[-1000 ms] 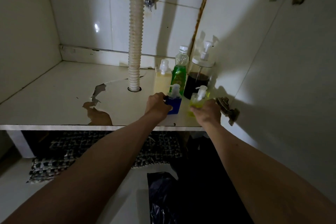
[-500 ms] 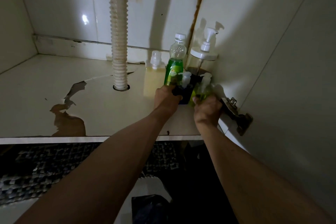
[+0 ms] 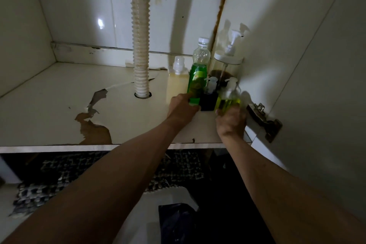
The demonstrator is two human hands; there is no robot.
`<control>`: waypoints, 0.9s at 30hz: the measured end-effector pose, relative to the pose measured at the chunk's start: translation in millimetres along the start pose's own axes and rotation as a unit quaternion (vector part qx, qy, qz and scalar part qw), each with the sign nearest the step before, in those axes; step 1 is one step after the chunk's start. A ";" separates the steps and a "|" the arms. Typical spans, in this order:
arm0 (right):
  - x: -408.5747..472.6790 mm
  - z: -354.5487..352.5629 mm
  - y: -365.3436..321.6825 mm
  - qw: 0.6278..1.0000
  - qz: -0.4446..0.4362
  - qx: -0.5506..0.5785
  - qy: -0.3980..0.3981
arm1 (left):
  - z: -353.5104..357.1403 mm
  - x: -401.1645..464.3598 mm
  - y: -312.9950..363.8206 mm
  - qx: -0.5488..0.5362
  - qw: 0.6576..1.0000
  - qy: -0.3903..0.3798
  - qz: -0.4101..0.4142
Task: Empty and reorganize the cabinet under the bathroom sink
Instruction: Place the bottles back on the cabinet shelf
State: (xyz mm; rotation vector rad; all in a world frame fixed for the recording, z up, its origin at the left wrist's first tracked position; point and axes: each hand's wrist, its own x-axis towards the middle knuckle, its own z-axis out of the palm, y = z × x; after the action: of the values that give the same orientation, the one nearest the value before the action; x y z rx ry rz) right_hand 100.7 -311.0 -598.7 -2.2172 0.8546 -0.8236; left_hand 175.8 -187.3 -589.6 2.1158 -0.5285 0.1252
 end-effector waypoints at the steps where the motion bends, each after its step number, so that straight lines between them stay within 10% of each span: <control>1: -4.7 -3.8 -2.0 1.000 -0.006 -0.020 -0.016 | -10.4 -3.1 -4.2 0.026 1.000 -0.003 0.010; 14: -95.3 -15.7 -96.7 0.907 -0.274 -0.199 -0.251 | -209.3 -66.8 -56.6 0.291 0.929 -0.218 -0.063; 27: -309.6 45.3 -116.2 0.551 -0.539 -0.298 -0.563 | -255.3 -124.0 -100.4 0.492 0.837 -0.239 -0.019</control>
State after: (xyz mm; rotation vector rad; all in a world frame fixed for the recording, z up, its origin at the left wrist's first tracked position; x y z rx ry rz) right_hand -10.7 0.5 -643.2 -2.9644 -1.1640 0.7585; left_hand 133.8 109.0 -556.6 3.2065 -0.8255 -0.2193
